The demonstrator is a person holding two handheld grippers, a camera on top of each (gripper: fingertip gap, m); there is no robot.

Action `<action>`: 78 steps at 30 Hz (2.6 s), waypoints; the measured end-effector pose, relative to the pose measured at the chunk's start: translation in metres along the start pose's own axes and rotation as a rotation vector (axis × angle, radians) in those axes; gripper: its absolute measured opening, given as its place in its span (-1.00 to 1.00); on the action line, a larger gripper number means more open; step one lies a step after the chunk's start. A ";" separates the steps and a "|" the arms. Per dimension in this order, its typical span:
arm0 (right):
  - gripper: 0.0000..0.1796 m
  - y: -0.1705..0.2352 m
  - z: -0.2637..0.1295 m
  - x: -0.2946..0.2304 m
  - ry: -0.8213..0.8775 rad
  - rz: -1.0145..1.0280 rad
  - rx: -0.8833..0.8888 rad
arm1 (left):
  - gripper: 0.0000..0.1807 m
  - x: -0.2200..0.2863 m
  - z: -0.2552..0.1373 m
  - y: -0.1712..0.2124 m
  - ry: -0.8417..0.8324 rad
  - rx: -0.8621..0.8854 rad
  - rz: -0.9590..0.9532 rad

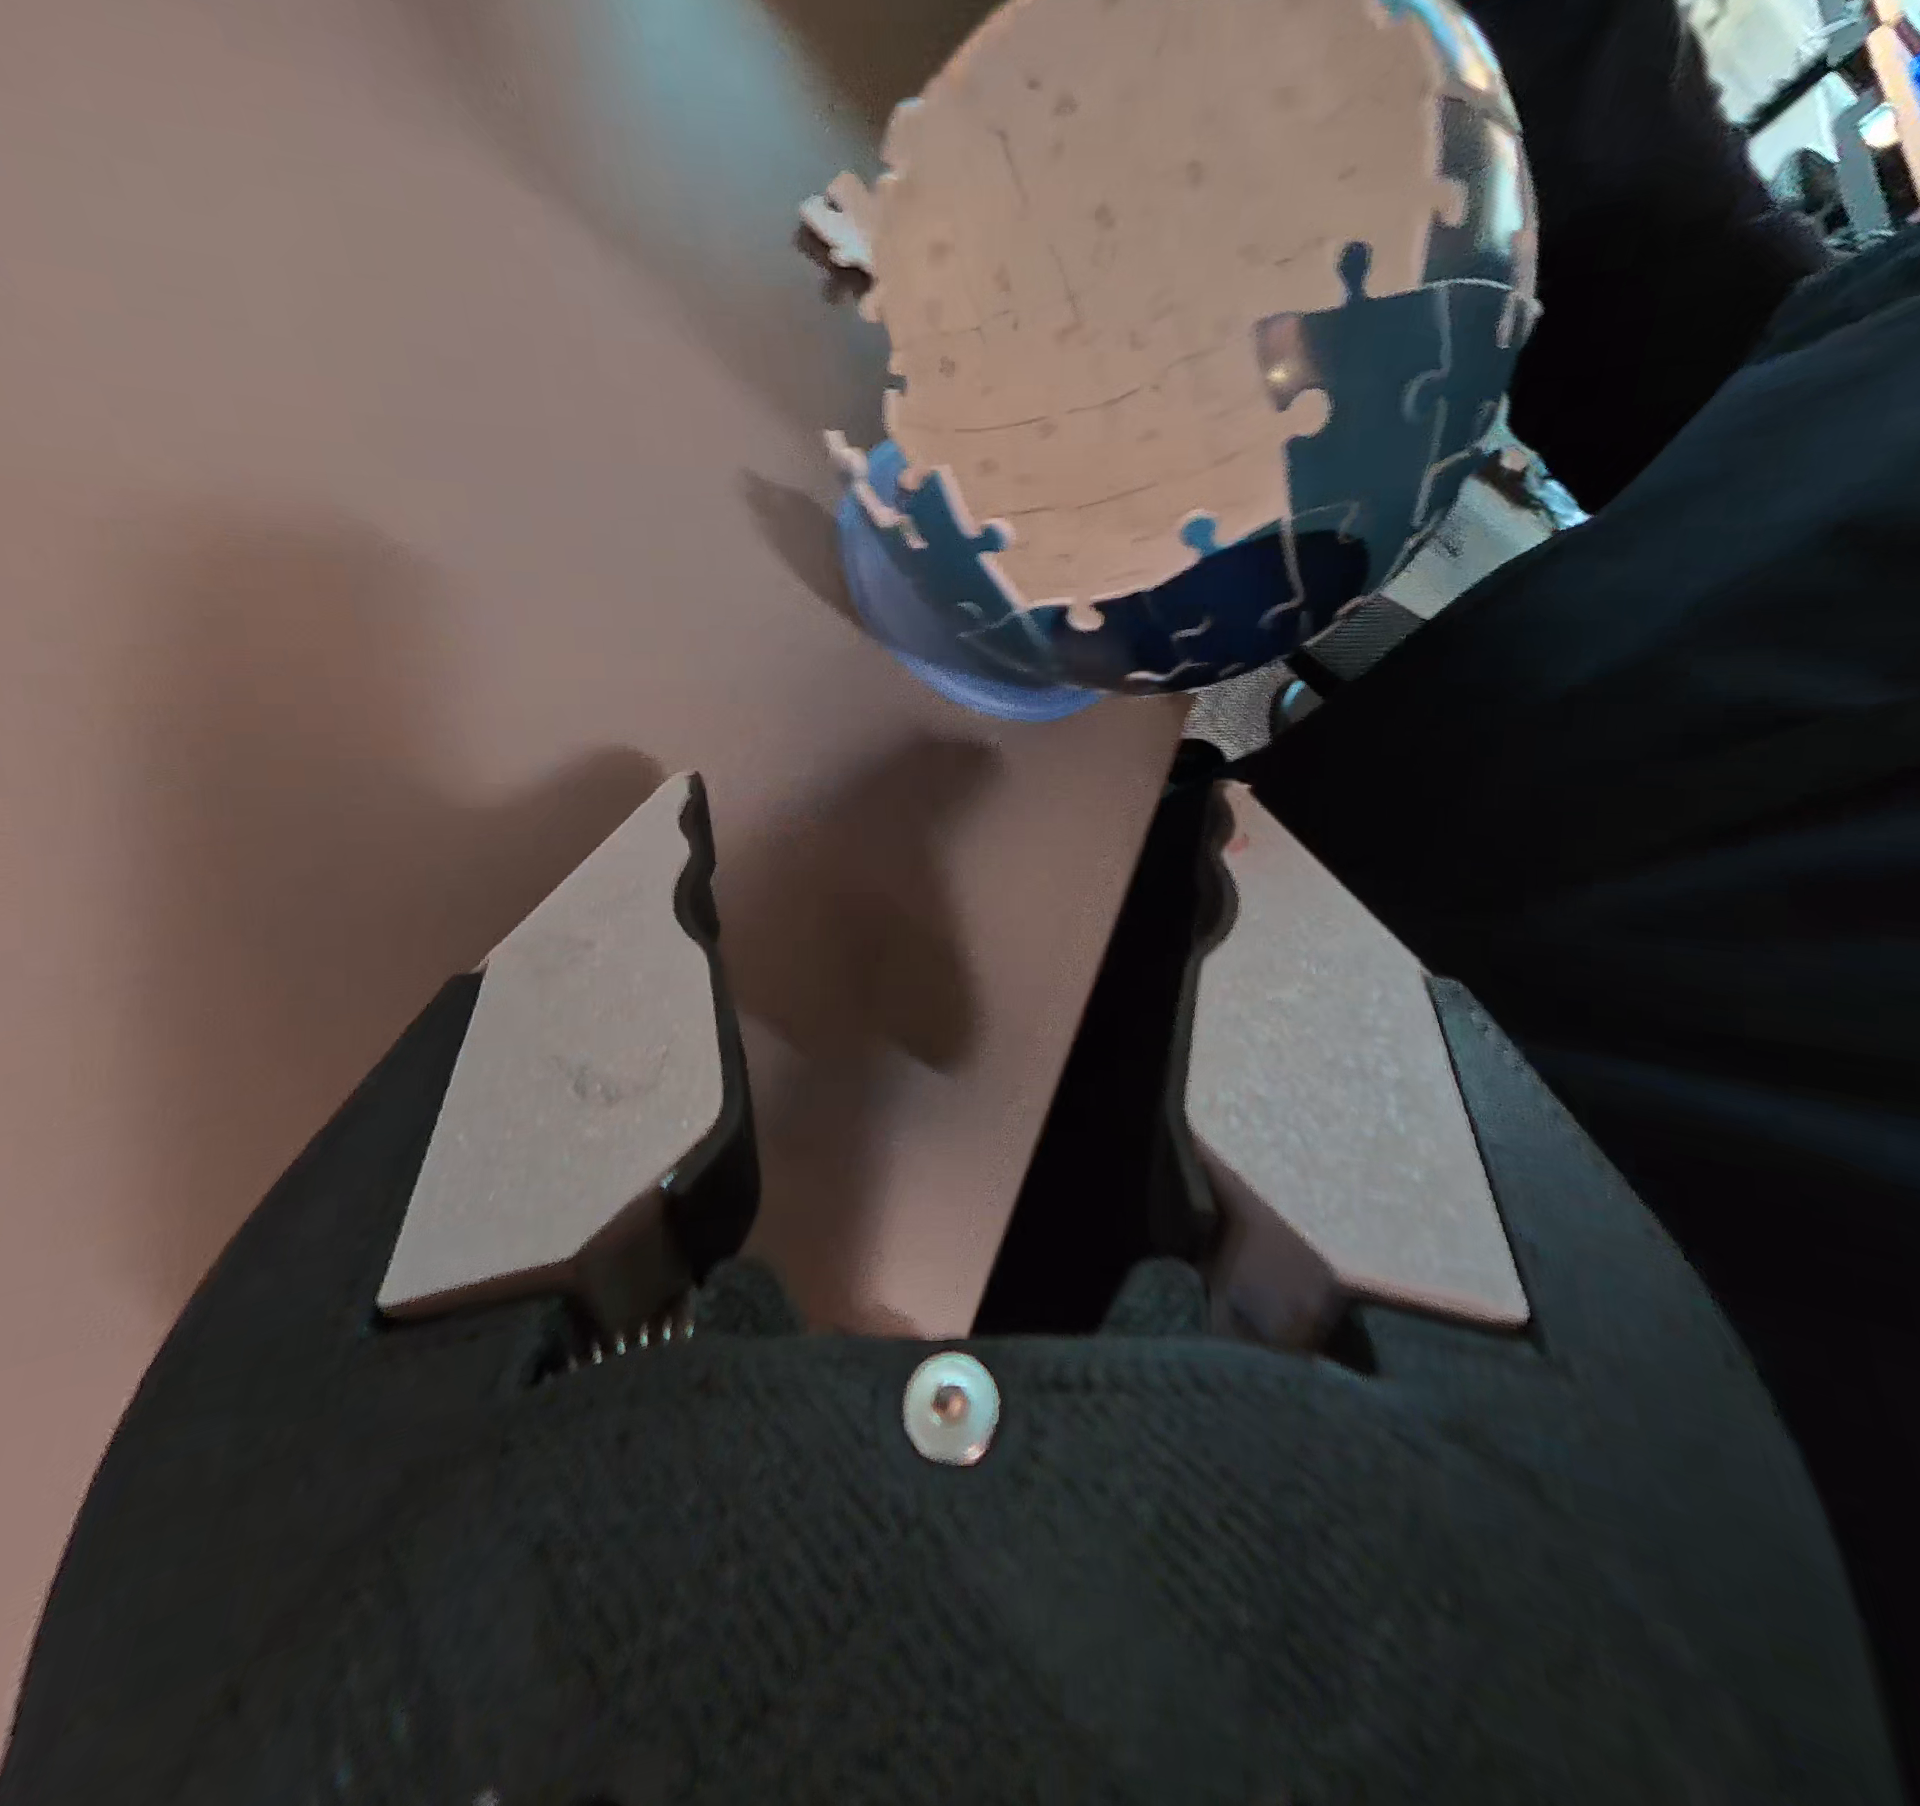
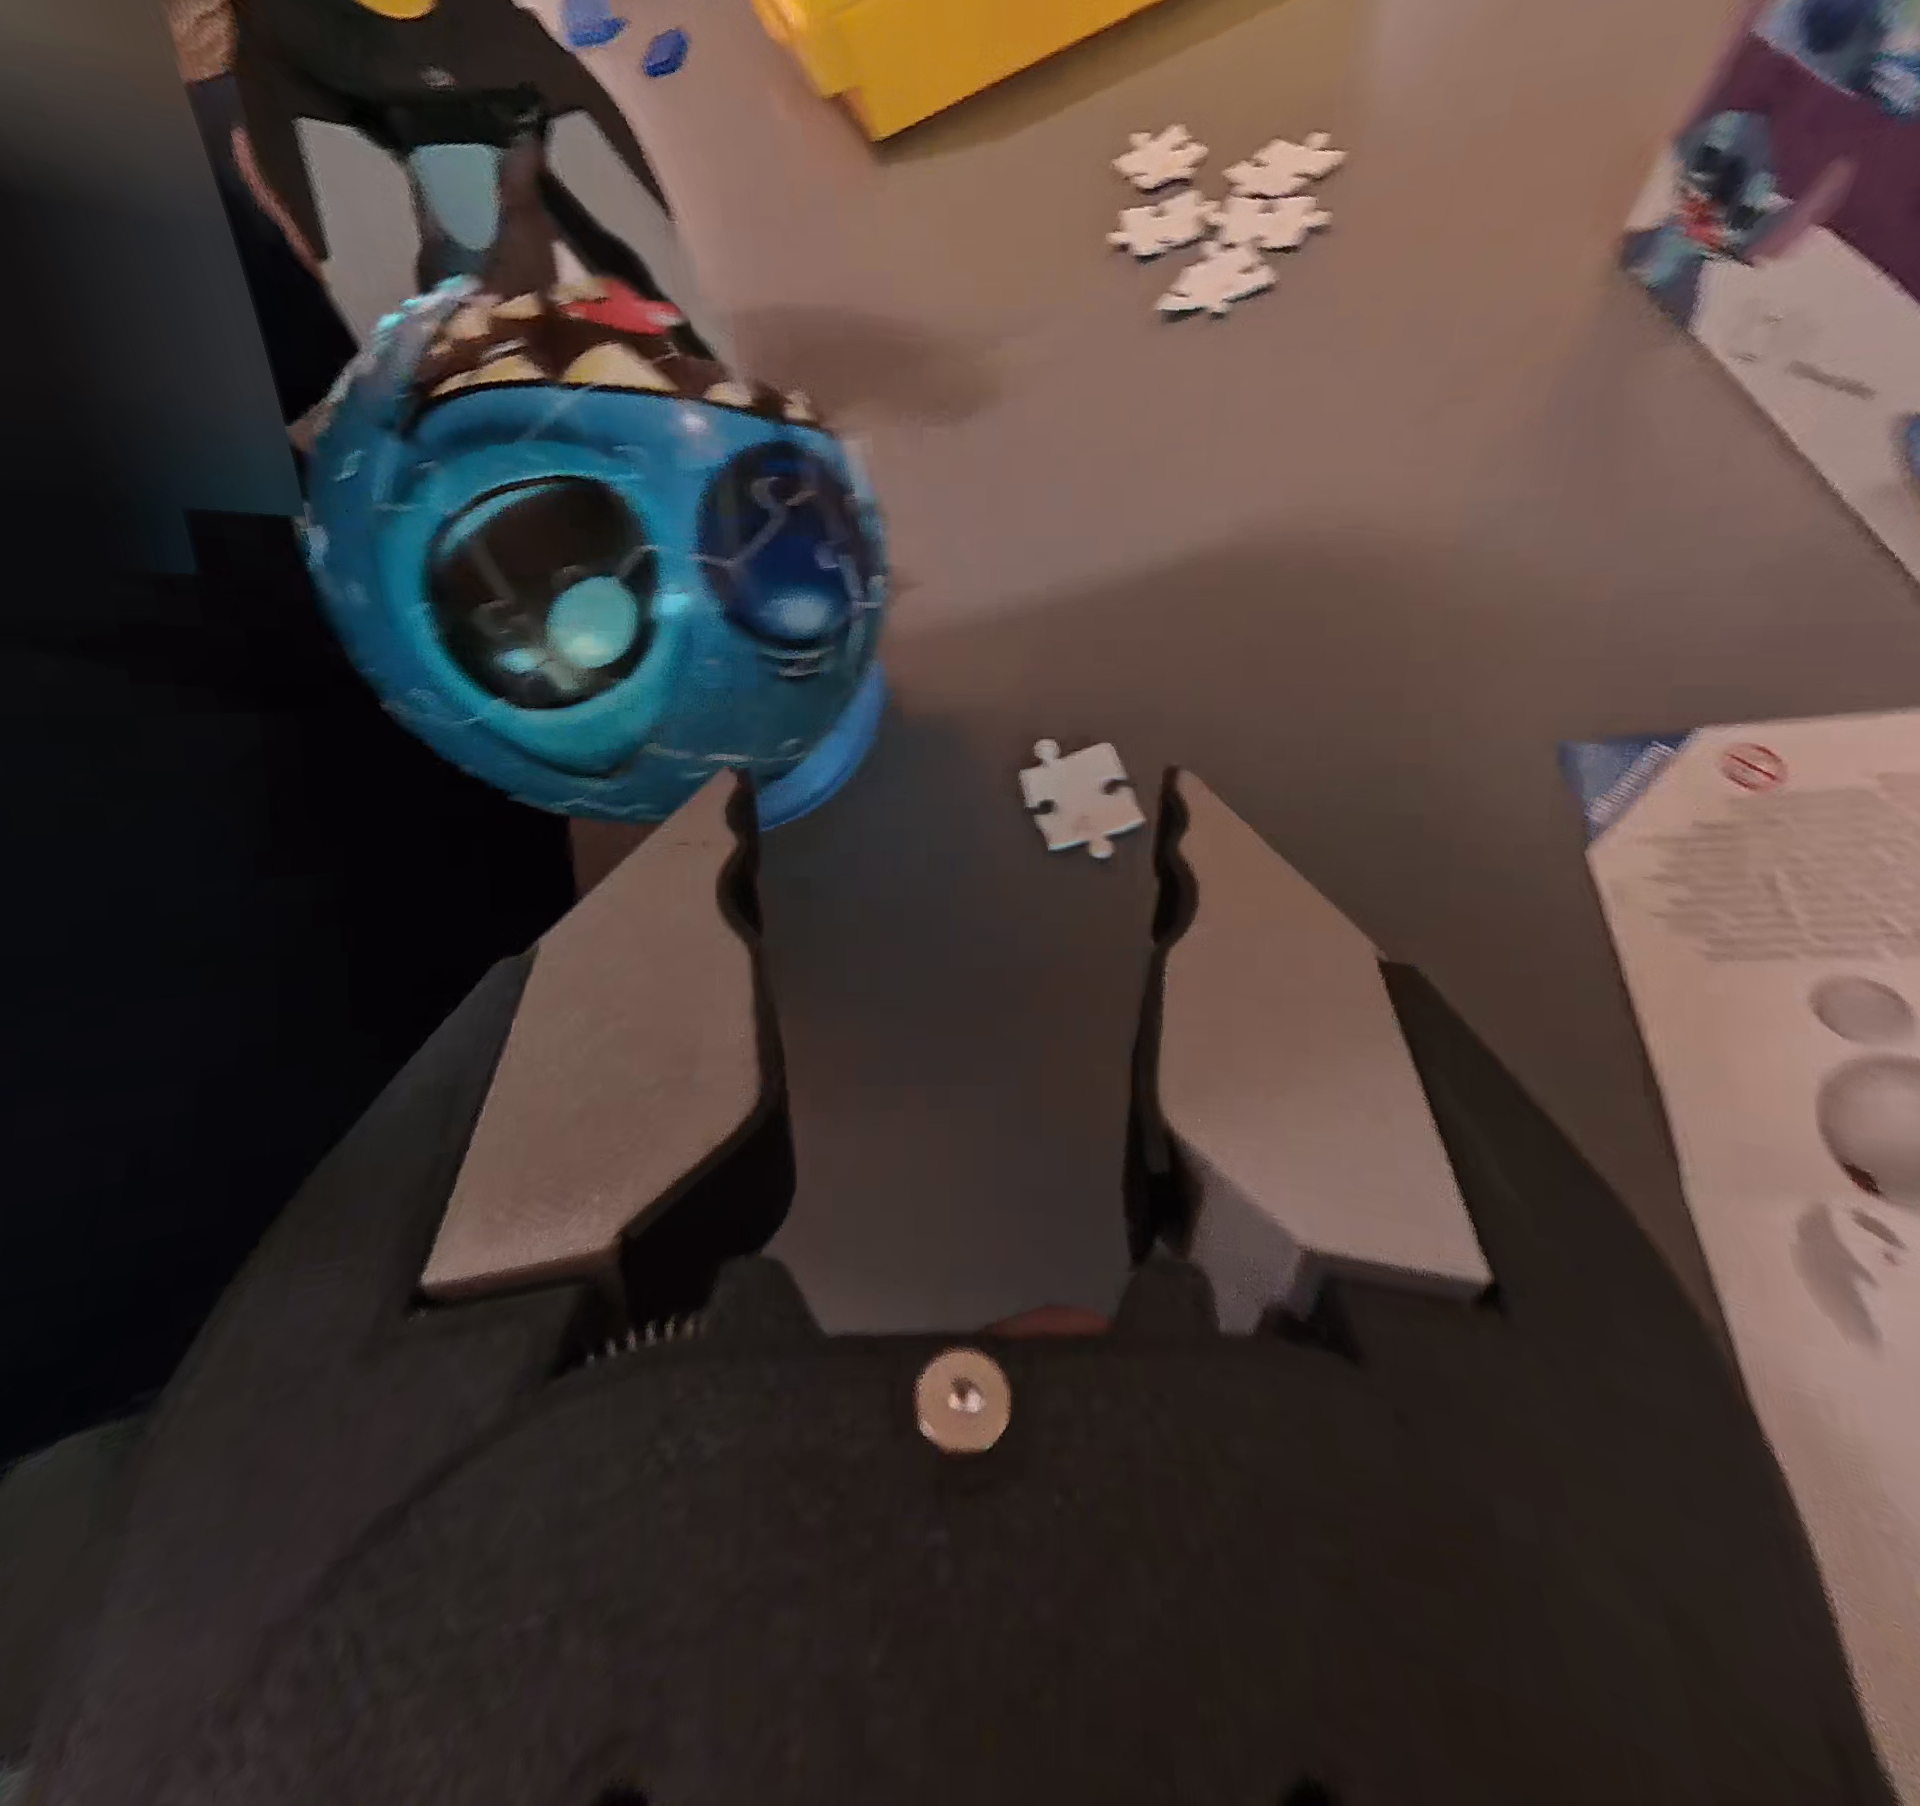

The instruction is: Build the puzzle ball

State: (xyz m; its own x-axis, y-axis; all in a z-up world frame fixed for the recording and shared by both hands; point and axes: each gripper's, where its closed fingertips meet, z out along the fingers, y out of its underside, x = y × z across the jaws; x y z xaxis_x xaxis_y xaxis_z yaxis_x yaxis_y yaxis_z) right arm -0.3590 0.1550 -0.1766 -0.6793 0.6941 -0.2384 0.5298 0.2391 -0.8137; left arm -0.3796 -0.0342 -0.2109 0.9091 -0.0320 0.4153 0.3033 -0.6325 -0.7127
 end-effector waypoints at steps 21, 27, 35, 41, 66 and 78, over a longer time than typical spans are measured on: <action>-0.68 0.044 0.058 0.037 0.041 -0.285 -0.351 | -0.14 -0.053 -0.023 -0.018 -0.119 0.046 -0.014; -0.76 0.043 0.060 0.034 0.026 -0.350 -0.331 | -0.16 -0.053 -0.016 -0.039 -0.114 0.046 0.055; -1.00 0.024 0.055 0.042 -0.001 -0.293 -0.237 | -0.25 -0.064 -0.005 -0.070 -0.062 0.072 0.074; -1.00 0.011 0.059 0.047 -0.016 -0.326 -0.249 | -0.32 -0.065 0.014 -0.087 -0.026 0.051 0.118; -1.00 -0.066 0.101 0.034 -0.219 -0.349 -0.233 | -1.00 -0.072 0.055 -0.132 0.035 0.182 0.188; -1.00 -0.090 0.095 0.032 -0.228 -0.167 -0.057 | -1.00 -0.072 0.036 -0.140 0.016 0.336 0.124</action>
State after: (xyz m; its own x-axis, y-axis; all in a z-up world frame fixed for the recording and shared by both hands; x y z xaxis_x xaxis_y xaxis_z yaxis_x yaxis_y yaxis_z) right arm -0.4762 0.0911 -0.1614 -0.8528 0.4725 -0.2222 0.4244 0.3792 -0.8223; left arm -0.4768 0.0848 -0.1611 0.9411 -0.1069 0.3207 0.2699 -0.3333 -0.9034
